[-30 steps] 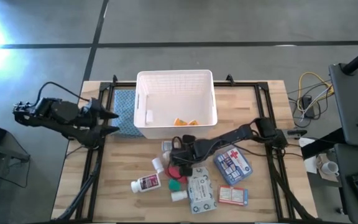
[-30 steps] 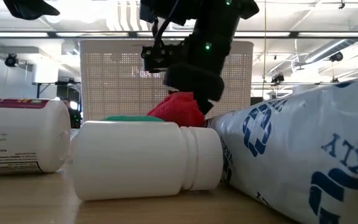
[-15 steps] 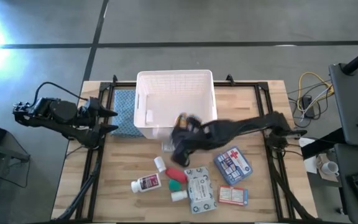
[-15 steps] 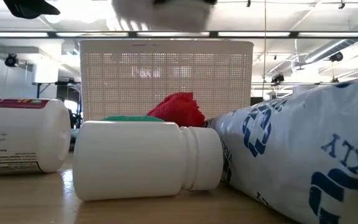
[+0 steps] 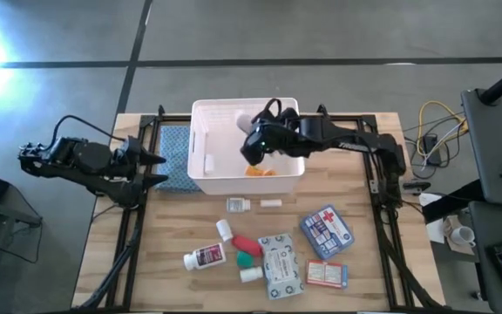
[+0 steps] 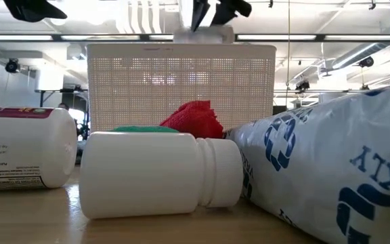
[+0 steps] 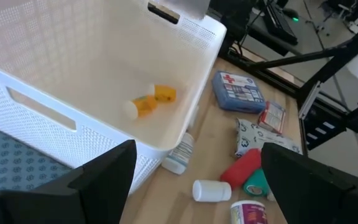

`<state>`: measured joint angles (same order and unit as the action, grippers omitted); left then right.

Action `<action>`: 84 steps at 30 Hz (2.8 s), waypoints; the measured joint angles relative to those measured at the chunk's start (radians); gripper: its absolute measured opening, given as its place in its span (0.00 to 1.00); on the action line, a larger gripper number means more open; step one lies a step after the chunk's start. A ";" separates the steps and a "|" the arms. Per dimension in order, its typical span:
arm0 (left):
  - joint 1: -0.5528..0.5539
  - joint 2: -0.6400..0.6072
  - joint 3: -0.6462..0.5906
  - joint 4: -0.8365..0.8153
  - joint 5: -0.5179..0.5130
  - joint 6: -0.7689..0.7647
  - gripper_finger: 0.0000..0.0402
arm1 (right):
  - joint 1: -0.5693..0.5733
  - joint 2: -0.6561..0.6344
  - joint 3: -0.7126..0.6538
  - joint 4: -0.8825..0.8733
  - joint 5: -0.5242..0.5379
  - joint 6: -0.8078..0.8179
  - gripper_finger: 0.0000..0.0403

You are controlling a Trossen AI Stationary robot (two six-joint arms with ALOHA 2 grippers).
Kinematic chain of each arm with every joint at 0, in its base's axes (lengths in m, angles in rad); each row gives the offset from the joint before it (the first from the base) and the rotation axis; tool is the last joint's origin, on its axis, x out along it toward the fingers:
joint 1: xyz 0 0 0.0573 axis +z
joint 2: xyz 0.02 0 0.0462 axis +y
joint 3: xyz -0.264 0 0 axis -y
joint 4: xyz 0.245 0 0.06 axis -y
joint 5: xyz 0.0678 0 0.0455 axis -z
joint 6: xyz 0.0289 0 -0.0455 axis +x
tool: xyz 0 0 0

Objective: Pick & place medical supplies in basket/bin
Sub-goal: Put the rolled white bandage into the white container, then put the rolled white gauze into the white container

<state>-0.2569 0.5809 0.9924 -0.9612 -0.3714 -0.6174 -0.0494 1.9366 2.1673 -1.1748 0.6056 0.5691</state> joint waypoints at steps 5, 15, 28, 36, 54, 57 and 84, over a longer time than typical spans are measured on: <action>0.000 0.000 -0.023 0.000 0.000 -0.038 0.80 | 0.016 -0.004 0.000 -0.014 -0.001 -0.065 0.75; 0.000 0.003 -0.238 -0.042 0.082 -0.180 0.80 | 0.185 -0.004 -0.001 -0.219 -0.028 -0.110 0.85; 0.017 0.082 -0.527 0.483 0.093 -0.129 0.80 | 0.325 -0.004 -0.010 -0.396 -0.062 0.220 0.81; 0.107 0.201 -0.527 0.629 0.030 0.017 0.80 | 0.325 -0.004 -0.087 -0.380 -0.287 0.372 0.81; 0.219 0.325 -0.304 0.339 0.219 0.127 0.80 | 0.411 -0.004 -0.506 0.004 -0.300 0.163 0.81; 0.198 0.272 -0.266 0.246 0.220 0.127 0.80 | 0.433 -0.004 -0.590 0.106 -0.282 0.092 0.81; 0.171 -0.051 -0.208 0.177 0.213 -0.021 0.80 | 0.227 -0.003 -0.924 0.616 -0.317 -0.106 0.77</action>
<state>-0.0860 0.5301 0.7849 -0.7845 -0.1585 -0.6388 0.1772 1.9331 1.2428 -0.5592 0.2886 0.4633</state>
